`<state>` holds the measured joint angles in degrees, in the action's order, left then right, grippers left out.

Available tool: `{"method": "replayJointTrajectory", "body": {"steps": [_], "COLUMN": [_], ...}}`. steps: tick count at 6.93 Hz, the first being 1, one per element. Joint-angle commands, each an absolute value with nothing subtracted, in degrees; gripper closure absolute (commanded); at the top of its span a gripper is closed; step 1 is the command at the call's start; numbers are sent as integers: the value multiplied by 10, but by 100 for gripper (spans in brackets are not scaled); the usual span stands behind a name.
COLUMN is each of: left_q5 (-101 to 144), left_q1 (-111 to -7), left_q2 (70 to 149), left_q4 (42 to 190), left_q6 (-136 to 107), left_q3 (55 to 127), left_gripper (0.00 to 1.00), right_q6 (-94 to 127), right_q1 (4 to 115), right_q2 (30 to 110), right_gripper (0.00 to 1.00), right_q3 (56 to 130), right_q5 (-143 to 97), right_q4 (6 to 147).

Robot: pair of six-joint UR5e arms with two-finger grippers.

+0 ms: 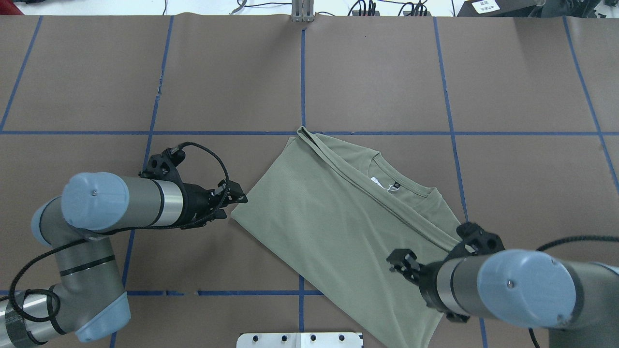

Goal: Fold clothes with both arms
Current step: 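Drag the shirt toward the robot with the right gripper, rotating it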

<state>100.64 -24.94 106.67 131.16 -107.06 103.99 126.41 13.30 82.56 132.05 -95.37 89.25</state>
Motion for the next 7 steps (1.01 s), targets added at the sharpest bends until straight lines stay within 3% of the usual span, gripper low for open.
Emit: {"method": "replayJointTrajectory", "body": {"steps": [1,5,6,7], "left_q5": [981,942,939,939], "left_q1": [-220,-220,-221,-223], "left_q2": [1086,1108,1107,1107], "left_q4": [1276,1220,1219,1219], "left_q6": [-1077,-1065,-1065,-1061], "left_q3": [1013,1001,1001,1001], "left_gripper": [33,49,66,100], "right_q6": [1171,1134,1134,1133], "right_q1": [229,258,258,257], "right_q2": [769,759,759,759], "right_gripper": [0,0,0,0], "right_q3": [1262,1230,1229,1219], "right_q5": [-956,-957,-957,-956], "right_q4": [892,889,889,889]}}
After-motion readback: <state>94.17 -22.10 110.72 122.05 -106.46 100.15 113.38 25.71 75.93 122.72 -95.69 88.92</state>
